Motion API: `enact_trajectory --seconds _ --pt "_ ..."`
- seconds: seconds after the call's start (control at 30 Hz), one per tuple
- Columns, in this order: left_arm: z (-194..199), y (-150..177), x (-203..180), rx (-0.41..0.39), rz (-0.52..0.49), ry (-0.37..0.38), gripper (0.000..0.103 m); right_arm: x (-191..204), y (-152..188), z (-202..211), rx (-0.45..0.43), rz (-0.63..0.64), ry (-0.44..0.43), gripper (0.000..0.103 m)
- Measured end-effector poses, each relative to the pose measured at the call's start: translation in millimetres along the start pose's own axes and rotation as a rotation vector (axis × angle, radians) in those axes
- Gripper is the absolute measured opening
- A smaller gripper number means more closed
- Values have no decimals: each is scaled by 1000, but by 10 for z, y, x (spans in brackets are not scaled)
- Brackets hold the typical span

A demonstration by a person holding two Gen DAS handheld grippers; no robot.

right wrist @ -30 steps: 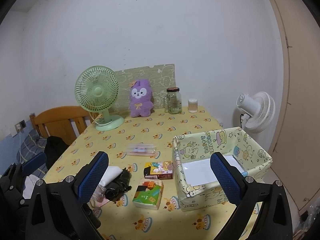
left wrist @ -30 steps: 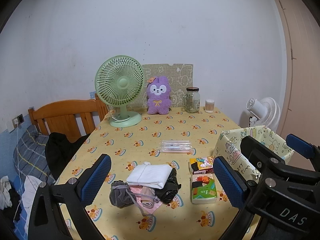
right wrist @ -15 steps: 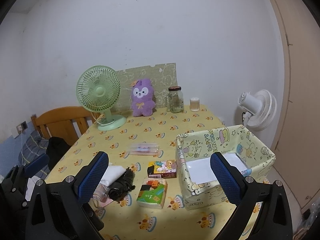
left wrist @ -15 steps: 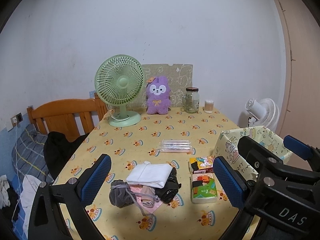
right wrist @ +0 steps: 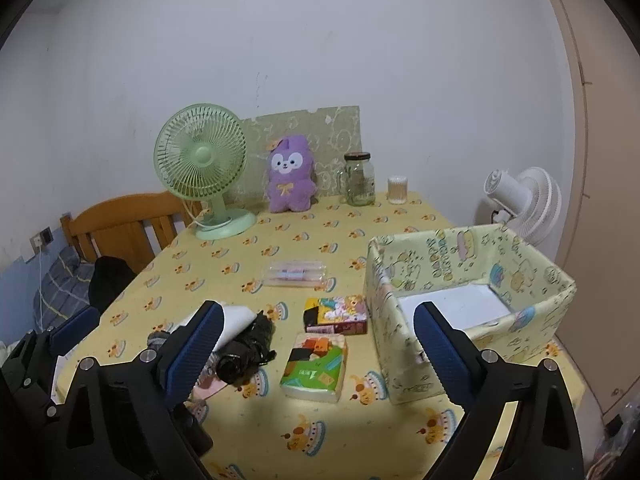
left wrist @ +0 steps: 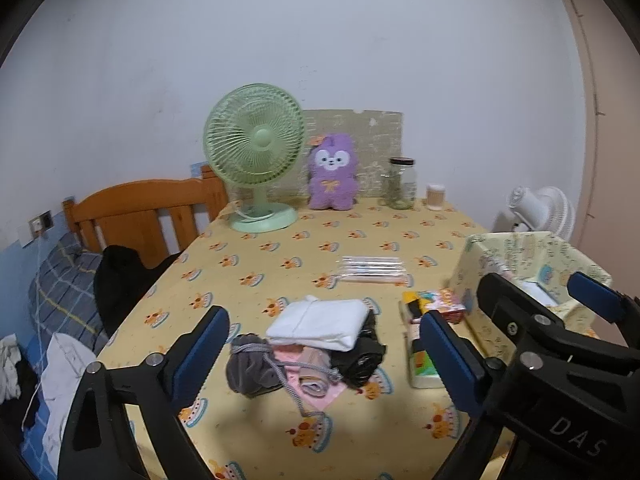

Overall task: Organize soft objects
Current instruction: 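Move both grippers down toward the pile of soft items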

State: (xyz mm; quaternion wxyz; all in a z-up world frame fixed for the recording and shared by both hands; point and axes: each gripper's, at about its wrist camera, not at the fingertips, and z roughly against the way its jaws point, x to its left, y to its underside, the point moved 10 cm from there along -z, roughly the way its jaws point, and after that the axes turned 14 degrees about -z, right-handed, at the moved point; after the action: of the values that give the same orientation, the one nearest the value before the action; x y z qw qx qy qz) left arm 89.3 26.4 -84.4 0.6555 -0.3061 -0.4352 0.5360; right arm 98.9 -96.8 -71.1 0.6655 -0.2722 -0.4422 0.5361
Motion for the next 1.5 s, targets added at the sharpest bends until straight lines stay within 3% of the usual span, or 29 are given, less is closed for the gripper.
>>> enact_trajectory --seconds 0.3,0.7,1.17,1.27,1.5 --pt "-157 188 14 42 6 20 94 61 207 -220 55 9 -5 93" --pt "-464 485 210 153 25 -13 89 281 497 -564 146 61 -25 92" --pt "-760 689 546 248 54 -50 69 613 614 -877 204 101 -59 92" --pt "-824 745 576 267 71 -25 68 679 649 -953 220 104 -64 92" --pt "-944 811 507 284 104 75 55 811 726 -1109 252 129 -62 92"
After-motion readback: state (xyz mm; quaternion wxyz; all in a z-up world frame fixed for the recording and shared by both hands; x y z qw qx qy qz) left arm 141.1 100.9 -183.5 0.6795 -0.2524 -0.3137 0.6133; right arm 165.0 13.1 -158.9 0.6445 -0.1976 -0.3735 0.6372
